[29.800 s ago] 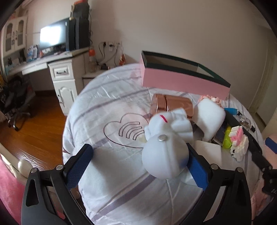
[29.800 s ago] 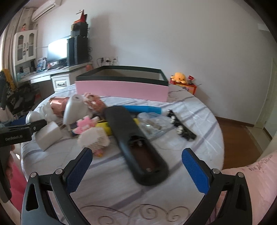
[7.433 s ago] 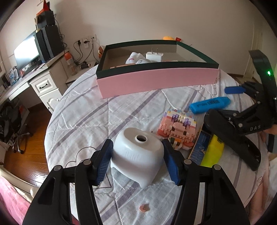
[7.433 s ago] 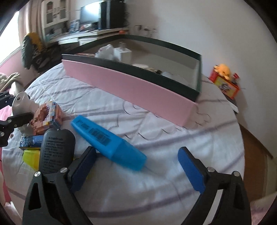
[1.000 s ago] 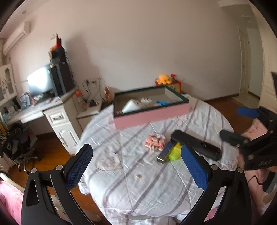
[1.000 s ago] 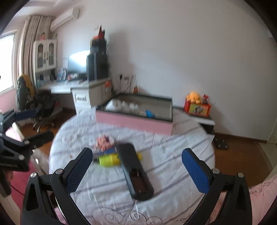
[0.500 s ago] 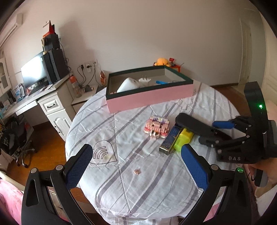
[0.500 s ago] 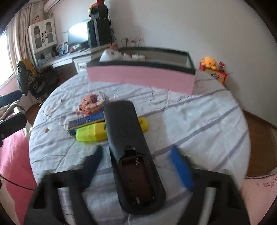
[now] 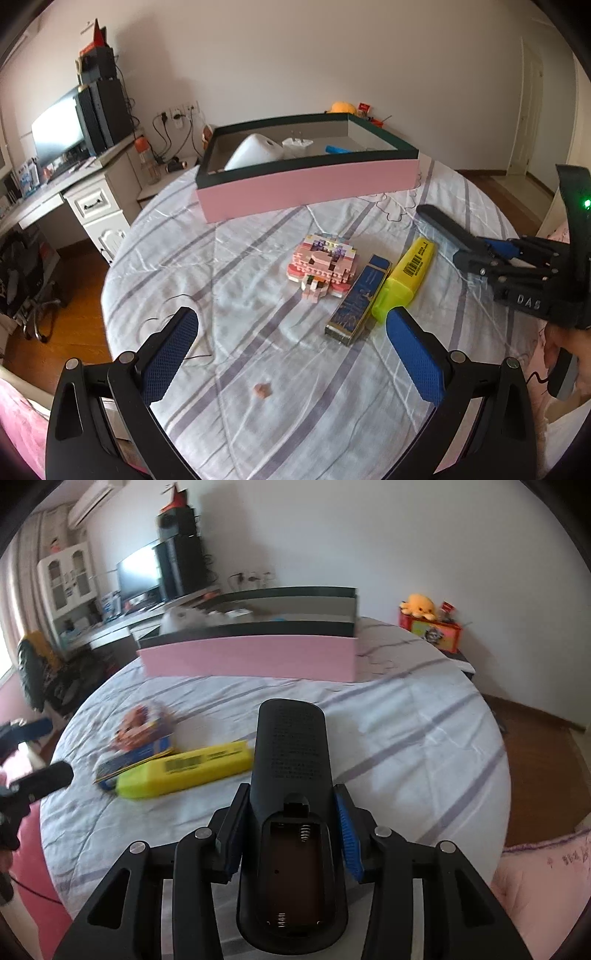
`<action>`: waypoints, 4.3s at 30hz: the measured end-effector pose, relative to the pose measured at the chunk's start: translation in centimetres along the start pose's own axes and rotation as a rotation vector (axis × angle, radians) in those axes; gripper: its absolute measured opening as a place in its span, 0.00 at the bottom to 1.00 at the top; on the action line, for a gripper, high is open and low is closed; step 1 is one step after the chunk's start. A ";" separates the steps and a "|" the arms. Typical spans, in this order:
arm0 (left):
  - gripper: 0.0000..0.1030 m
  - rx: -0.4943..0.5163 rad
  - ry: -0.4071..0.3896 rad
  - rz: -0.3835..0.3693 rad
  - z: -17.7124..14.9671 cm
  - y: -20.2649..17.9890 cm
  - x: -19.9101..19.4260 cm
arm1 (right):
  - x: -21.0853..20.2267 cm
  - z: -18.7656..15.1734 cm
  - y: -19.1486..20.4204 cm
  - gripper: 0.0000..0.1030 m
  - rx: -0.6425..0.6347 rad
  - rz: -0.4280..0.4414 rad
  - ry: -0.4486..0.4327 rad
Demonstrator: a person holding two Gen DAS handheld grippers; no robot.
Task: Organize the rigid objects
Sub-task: 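Grasp the pink block figure with the left tool while the right tool grasps the black case, then lift the block figure and black case toward the pink box, then lower the block figure and black case into the pink box and open both tools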
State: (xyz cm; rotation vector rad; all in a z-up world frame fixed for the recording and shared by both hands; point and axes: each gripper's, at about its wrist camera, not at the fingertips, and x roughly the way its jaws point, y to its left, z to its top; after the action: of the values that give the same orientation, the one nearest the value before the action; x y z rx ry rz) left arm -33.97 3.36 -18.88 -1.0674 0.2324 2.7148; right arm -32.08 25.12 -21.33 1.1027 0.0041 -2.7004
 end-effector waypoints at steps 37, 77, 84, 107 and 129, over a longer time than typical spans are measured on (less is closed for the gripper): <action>0.97 -0.089 0.130 0.102 3.0 0.3 8.1 | 1.9 0.8 -1.2 0.45 -0.015 -0.052 -0.035; 0.56 -0.047 0.066 -0.036 1.7 1.0 7.1 | 1.8 0.8 -0.7 0.45 -0.009 -0.100 -0.037; 0.56 -0.057 0.065 -0.044 1.6 0.9 7.1 | 1.7 0.7 -0.9 0.45 0.013 -0.088 -0.045; 0.56 -0.037 -0.104 -0.028 4.0 2.0 -0.9 | -4.4 4.0 2.3 0.43 -0.008 0.044 -0.160; 0.56 0.016 -0.087 -0.105 18.5 5.6 6.3 | 0.1 18.4 2.9 0.43 -0.152 0.084 -0.174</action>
State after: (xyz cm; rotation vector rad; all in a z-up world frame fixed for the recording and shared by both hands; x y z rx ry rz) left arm -51.98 2.96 -9.37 -0.9271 0.1780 2.6538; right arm -44.27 20.71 -7.95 0.8049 0.1293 -2.6604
